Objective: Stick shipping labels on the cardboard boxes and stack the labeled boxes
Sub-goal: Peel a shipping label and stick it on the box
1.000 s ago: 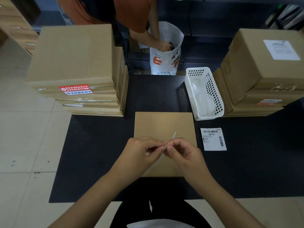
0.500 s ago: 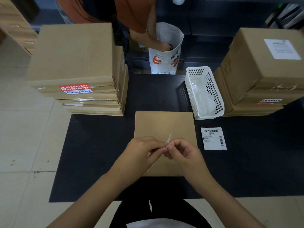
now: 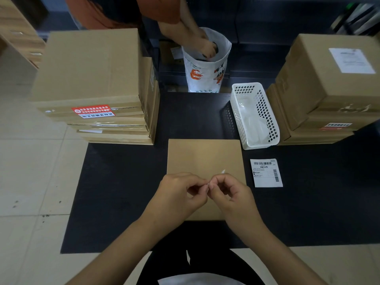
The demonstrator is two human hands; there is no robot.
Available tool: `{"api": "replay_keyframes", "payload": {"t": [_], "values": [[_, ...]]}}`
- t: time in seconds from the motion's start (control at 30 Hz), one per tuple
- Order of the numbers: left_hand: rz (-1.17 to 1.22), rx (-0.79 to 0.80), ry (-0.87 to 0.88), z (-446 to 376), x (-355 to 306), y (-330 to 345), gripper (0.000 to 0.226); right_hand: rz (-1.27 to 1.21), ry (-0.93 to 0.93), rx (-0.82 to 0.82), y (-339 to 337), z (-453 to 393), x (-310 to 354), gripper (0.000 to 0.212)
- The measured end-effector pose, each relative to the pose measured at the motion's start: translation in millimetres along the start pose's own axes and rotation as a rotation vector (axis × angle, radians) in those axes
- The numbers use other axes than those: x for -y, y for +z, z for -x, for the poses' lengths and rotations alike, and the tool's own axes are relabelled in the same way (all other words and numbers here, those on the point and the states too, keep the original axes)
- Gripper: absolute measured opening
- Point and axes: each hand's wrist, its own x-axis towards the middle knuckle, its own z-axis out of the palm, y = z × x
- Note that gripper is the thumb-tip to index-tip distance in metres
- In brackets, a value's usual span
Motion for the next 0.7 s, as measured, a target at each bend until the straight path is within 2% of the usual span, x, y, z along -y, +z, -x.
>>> {"api": "replay_keyframes", "payload": {"t": [0.23, 0.37, 0.53, 0.7], "values": [[0.02, 0.002, -0.051, 0.2, -2.2, 1.6, 0.024, 0.147, -0.089, 0.033, -3.8, 0.3, 0.5, 0.009], [0.059, -0.025, -0.081, -0.9, -1.8, 1.8, 0.01, 0.169, -0.113, 0.041, -5.8, -0.2, 0.4, 0.017], [0.119, -0.046, -0.158, -2.5, -2.6, 2.3, 0.012, 0.157, -0.119, 0.05, -7.3, 0.5, -4.3, 0.009], [0.186, -0.056, -0.24, -3.9, -1.1, 2.3, 0.011, 0.136, -0.11, 0.04, -6.7, -0.1, -5.0, 0.011]]}}
